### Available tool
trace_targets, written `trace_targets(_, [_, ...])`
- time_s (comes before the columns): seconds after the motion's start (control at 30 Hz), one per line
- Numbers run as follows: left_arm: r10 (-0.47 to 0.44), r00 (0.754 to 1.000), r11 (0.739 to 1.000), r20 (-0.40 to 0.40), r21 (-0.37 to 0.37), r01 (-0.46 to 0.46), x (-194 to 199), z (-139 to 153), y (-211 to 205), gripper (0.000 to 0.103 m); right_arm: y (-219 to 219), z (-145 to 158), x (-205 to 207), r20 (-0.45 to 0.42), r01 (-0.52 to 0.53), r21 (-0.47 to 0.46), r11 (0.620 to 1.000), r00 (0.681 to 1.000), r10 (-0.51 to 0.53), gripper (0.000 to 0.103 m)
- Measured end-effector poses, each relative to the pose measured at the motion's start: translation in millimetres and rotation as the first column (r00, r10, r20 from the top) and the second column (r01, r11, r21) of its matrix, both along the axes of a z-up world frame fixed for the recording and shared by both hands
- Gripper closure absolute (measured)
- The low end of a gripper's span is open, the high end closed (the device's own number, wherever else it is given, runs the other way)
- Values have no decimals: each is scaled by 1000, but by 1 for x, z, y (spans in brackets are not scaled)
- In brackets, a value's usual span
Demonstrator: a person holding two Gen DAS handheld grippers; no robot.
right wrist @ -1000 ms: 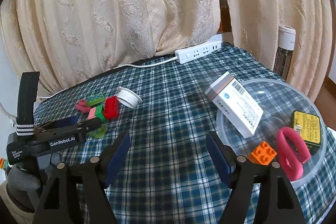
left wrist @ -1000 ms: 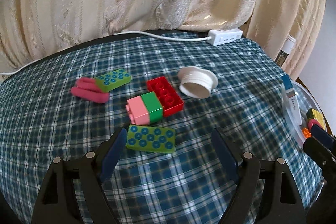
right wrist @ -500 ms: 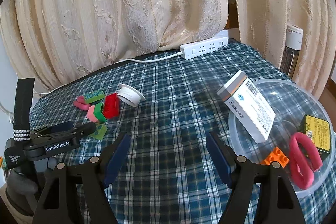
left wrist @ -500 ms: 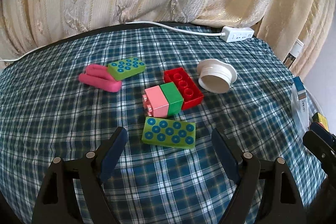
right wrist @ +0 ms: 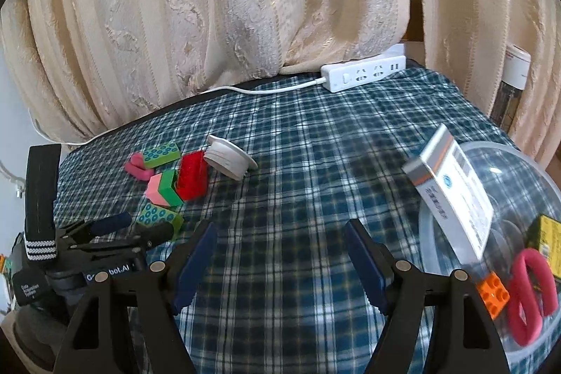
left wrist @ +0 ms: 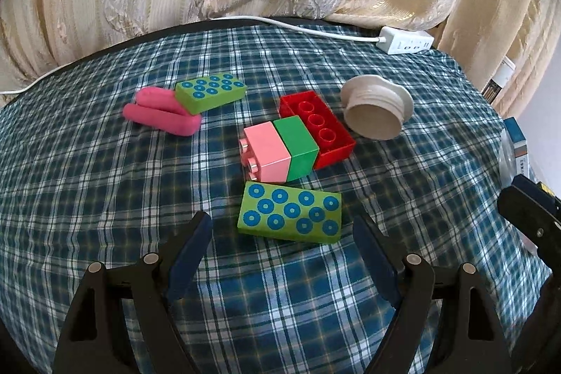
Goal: Organize objects
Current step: 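Move both grippers away from the bowl toward the remaining bricks, then grasp the white tape roll with the right gripper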
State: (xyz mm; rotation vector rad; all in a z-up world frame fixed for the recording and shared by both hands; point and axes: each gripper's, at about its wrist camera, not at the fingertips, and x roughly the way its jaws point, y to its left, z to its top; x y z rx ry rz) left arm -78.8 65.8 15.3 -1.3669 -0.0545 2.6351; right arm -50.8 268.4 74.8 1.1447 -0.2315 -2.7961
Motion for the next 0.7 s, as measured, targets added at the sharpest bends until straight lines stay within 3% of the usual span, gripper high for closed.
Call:
trace_targets(0.27, [-8,1000,1000,0,-19,8,-4,-7,4,20,-16,-2,-28,8,-50,22,998,999,50,25])
trace_targets(0.37, [0,1000,1000,-8,-21,-1,-6,-7,2,26,-22,-6,-41,12,-60,33,998,998,60,25])
trace_targets(0.5, [1,1000,1000,-16,-19,-1,-6,-6,-1,41,-27,-11,-56,16,-74,35,997,997,74,25])
trace_targets(0.7, [-1,1000,1000,-21,-14,1,-3,-2,-2,41,-36,-18,-72,14,-103,48,994,995,102,25])
